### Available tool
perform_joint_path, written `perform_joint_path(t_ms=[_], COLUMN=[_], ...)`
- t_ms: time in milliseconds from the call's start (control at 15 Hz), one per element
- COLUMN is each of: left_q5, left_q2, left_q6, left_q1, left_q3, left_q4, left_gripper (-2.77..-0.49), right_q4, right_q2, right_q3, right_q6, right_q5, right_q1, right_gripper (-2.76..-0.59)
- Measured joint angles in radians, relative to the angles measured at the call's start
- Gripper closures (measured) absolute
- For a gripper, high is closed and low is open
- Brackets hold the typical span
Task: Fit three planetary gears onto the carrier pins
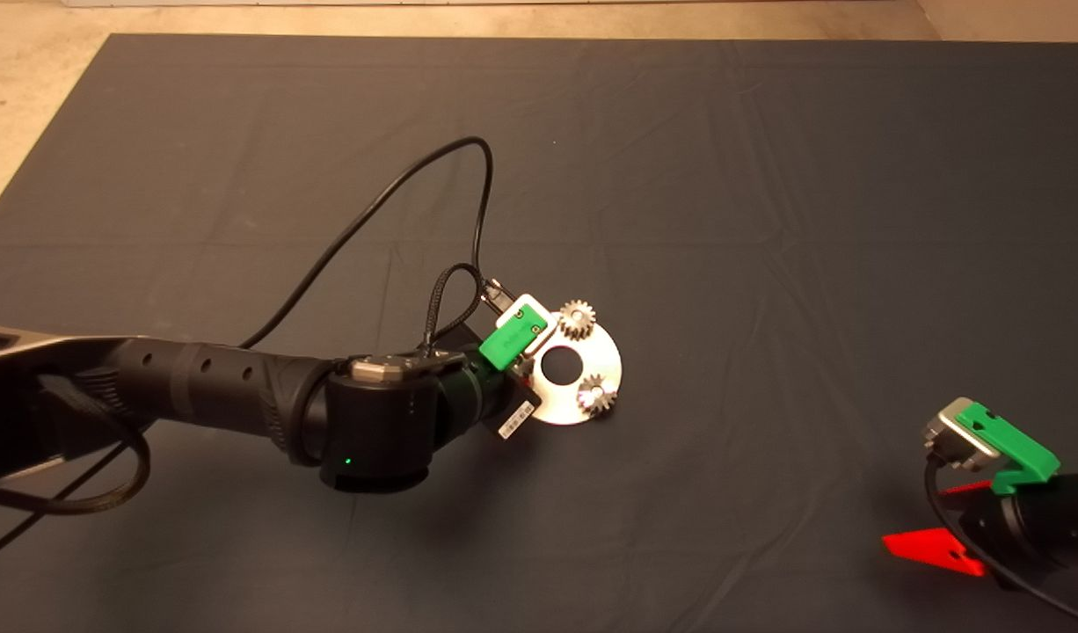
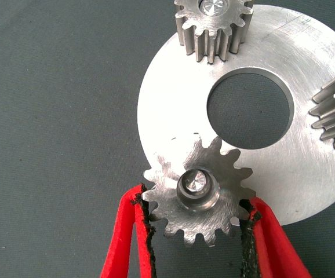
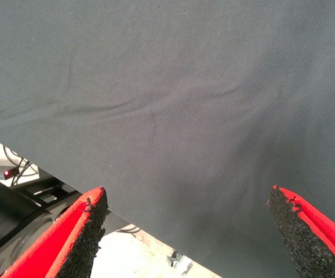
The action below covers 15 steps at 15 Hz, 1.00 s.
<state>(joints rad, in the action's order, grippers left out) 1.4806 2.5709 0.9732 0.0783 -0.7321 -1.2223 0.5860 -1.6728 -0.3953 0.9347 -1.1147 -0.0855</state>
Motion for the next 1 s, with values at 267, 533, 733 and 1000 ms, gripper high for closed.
perform_joint_path(t_ms=[267,533,733,1000], left_q5=[0.000,-0.009,-0.016,-0.016], left_q2=[0.000,0.001,0.001,0.002], left_q6=[0.000,0.000,-0.003,-0.003], left_q1=[0.000,0.000,0.000,0.000], left_q3=[-0.001,-0.012,-0.026,-0.026], left_q4=[0.000,0.003,0.011,0.014], left_gripper=[-0.59,-0.59,-0.59,-0.59], right_q4=[0.000,0.000,0.000,0.000], right_q2=[0.004,0.027,0.037,0.037], right_q3=[0.000,0.000,0.000,0.000], right_q6=[-0.003,-0.022,-0.026,-0.026], right_q5=[0.001,0.013,0.016,0.016], right_q1=[0.000,0.000,0.000,0.000], right_gripper=[-2.06,-2.06,-2.06,-2.06])
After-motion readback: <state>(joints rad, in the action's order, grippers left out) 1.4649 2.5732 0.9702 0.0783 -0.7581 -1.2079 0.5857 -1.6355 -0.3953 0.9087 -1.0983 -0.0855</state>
